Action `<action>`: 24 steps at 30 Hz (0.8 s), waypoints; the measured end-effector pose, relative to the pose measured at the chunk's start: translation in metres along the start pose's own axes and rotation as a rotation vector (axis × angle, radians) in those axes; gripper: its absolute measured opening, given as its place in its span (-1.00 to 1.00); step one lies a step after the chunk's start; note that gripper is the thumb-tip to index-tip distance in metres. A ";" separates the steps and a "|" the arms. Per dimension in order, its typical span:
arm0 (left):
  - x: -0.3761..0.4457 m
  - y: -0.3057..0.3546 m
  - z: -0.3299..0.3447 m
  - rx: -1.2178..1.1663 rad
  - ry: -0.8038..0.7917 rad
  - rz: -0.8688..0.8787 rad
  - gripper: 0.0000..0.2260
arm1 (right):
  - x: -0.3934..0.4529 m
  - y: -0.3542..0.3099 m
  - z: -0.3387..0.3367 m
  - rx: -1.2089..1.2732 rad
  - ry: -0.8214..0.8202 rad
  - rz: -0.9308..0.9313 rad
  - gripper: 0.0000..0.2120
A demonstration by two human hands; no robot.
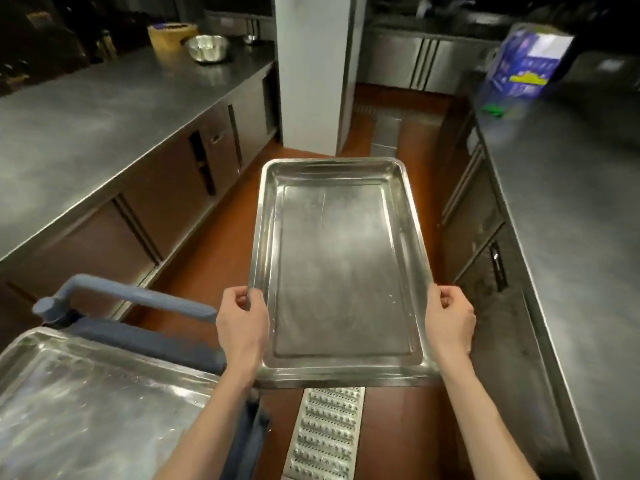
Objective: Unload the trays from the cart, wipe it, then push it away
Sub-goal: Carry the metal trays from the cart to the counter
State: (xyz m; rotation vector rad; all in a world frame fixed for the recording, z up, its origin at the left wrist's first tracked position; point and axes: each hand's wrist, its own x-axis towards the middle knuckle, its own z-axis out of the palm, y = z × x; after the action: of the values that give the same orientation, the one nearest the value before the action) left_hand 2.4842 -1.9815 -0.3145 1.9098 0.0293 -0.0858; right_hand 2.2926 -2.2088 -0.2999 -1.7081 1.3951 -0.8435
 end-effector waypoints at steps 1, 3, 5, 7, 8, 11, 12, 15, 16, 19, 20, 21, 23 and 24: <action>-0.004 0.004 0.010 -0.002 -0.023 0.013 -0.94 | 0.005 0.006 -0.009 -0.005 0.027 0.014 -0.76; -0.018 0.013 0.030 0.001 -0.070 0.046 -0.94 | 0.012 0.020 -0.031 -0.008 0.077 0.044 -0.77; -0.034 0.021 0.049 -0.007 -0.115 0.058 -0.94 | 0.018 0.032 -0.055 -0.019 0.120 0.064 -0.77; -0.055 0.028 0.069 -0.014 -0.180 0.073 -0.94 | 0.022 0.048 -0.084 -0.021 0.170 0.088 -0.77; -0.066 0.031 0.079 -0.017 -0.213 0.083 -0.94 | 0.023 0.055 -0.098 -0.017 0.195 0.098 -0.76; -0.101 0.041 0.112 -0.026 -0.294 0.110 -0.93 | 0.026 0.077 -0.142 -0.022 0.297 0.138 -0.70; -0.113 0.045 0.122 -0.029 -0.318 0.116 -0.91 | 0.026 0.084 -0.156 -0.020 0.330 0.152 -0.66; -0.150 0.055 0.151 -0.018 -0.400 0.141 -0.88 | 0.025 0.105 -0.200 -0.023 0.400 0.209 -0.59; -0.162 0.058 0.160 -0.010 -0.423 0.152 -0.87 | 0.025 0.113 -0.213 -0.021 0.417 0.225 -0.59; -0.197 0.065 0.187 0.004 -0.491 0.161 -0.89 | 0.024 0.137 -0.253 0.014 0.482 0.266 -0.57; -0.208 0.067 0.196 0.000 -0.514 0.159 -0.90 | 0.024 0.144 -0.264 0.028 0.507 0.290 -0.54; -0.220 0.069 0.204 -0.005 -0.536 0.161 -0.91 | 0.024 0.151 -0.276 0.033 0.533 0.314 -0.51; -0.242 0.071 0.221 -0.011 -0.578 0.180 -0.91 | 0.024 0.165 -0.300 0.035 0.578 0.353 -0.50; -0.253 0.072 0.229 -0.010 -0.595 0.189 -0.90 | 0.023 0.172 -0.311 0.043 0.593 0.371 -0.52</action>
State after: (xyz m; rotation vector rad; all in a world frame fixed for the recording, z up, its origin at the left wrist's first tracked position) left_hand 2.2257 -2.2158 -0.3038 1.8007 -0.5478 -0.5185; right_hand 1.9475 -2.2970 -0.2959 -1.1439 1.9876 -1.2025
